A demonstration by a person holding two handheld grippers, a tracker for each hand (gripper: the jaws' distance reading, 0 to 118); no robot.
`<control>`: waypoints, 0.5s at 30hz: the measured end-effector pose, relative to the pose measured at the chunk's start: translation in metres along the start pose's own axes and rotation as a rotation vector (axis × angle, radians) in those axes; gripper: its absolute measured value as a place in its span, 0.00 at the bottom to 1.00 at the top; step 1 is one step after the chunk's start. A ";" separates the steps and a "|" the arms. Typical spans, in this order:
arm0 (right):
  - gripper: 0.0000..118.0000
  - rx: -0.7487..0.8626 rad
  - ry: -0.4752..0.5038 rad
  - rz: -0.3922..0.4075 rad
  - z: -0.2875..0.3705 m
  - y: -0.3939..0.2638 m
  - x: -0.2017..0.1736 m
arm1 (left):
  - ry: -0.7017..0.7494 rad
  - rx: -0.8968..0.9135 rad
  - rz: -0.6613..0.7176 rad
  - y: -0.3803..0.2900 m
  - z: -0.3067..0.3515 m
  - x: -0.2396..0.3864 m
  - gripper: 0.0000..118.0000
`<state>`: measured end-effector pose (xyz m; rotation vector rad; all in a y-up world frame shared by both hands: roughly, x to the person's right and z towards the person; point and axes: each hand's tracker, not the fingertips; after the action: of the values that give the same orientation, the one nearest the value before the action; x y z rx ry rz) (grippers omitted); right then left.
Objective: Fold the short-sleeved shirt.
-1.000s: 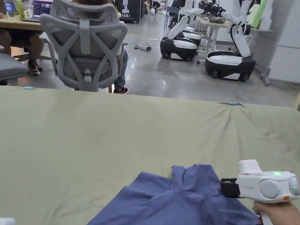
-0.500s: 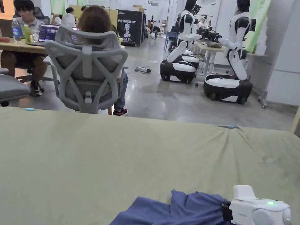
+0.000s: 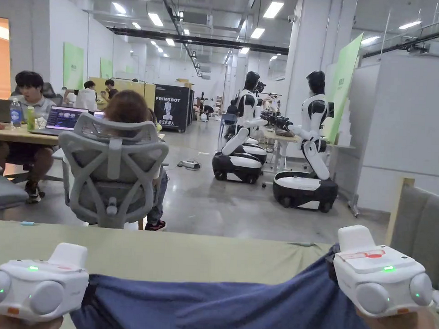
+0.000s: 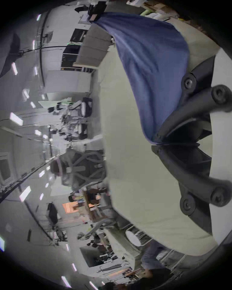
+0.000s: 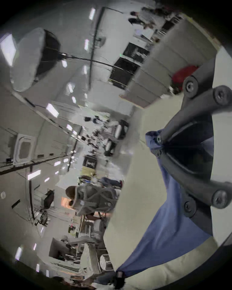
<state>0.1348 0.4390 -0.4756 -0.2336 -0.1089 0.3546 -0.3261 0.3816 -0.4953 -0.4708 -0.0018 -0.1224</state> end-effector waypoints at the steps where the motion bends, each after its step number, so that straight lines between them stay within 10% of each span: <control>1: 0.00 0.020 -0.013 0.007 0.001 0.011 0.006 | 0.019 0.029 -0.011 0.015 0.002 -0.001 0.00; 15: 0.00 0.274 -0.119 -0.149 -0.034 0.168 0.067 | 0.274 0.304 -0.076 0.220 0.006 -0.014 0.00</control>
<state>0.1472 0.6088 -0.5449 0.0663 -0.1919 0.2316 -0.3134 0.5809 -0.5896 -0.1472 0.2280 -0.2564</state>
